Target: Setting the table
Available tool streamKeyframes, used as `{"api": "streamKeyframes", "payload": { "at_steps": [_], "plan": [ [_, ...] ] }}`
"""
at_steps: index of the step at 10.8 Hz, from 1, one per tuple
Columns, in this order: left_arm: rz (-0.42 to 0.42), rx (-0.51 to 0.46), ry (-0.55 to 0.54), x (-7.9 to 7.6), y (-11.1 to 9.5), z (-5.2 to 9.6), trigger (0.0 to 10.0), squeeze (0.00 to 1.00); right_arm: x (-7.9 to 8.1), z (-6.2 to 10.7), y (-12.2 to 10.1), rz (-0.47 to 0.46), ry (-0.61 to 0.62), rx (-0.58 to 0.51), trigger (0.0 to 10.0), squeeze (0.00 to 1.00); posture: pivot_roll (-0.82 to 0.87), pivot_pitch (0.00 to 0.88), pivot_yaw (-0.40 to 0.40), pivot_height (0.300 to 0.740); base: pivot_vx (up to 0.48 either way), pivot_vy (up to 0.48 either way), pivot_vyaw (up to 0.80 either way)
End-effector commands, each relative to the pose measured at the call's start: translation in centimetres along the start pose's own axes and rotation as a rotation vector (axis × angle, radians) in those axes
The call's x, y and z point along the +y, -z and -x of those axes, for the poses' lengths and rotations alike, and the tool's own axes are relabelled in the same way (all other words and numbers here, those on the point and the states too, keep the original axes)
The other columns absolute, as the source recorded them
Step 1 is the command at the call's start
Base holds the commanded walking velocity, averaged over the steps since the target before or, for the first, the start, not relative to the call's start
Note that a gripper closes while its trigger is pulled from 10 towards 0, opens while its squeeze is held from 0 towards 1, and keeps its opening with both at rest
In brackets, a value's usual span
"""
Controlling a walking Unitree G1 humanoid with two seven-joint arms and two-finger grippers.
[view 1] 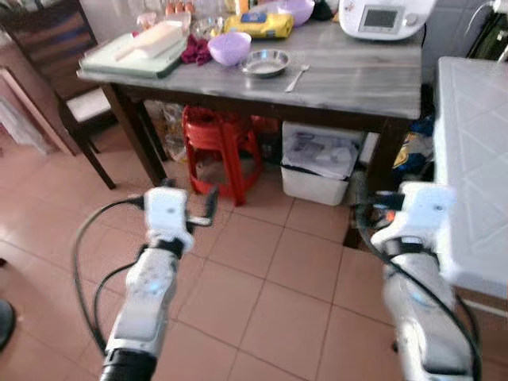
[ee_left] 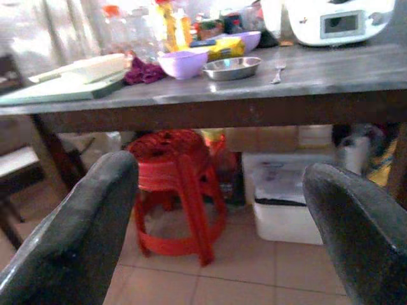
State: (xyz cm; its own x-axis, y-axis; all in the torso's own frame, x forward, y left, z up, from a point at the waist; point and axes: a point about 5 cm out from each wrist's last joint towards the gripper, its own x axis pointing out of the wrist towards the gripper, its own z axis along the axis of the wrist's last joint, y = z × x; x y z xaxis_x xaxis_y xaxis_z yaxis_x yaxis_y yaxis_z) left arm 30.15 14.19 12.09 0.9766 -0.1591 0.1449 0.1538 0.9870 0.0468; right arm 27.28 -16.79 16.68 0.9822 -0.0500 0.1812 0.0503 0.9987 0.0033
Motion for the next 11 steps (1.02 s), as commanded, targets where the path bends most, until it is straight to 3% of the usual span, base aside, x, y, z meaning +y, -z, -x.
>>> {"api": "streamKeyframes", "payload": {
  "at_steps": [1,4,10,11],
  "plan": [
    [0.002,0.015,0.013,-0.32,0.29,0.05,10.0,0.0,-0.58,0.0,-0.09,0.007,0.022,0.0,10.0,0.0,-0.13,0.085,0.113,0.74,0.0,-0.364,0.0],
    [0.002,0.019,0.02,-0.34,0.37,0.09,10.0,0.0,-0.53,-0.05,-0.02,-0.005,0.033,0.008,10.0,0.0,-0.13,0.087,0.118,0.74,0.0,-0.361,-0.35],
    [-0.002,0.024,0.033,-0.51,0.47,0.21,10.0,0.0,-0.6,0.06,0.29,-0.008,0.035,0.023,10.0,0.0,-0.13,0.092,0.12,0.74,0.0,-0.359,0.0],
    [-0.003,0.029,0.038,-0.6,0.57,0.28,10.0,0.0,-0.6,0.08,0.33,-0.01,0.035,0.028,10.0,0.0,-0.13,0.094,0.121,0.74,0.0,-0.345,-0.72]
  ]
}}
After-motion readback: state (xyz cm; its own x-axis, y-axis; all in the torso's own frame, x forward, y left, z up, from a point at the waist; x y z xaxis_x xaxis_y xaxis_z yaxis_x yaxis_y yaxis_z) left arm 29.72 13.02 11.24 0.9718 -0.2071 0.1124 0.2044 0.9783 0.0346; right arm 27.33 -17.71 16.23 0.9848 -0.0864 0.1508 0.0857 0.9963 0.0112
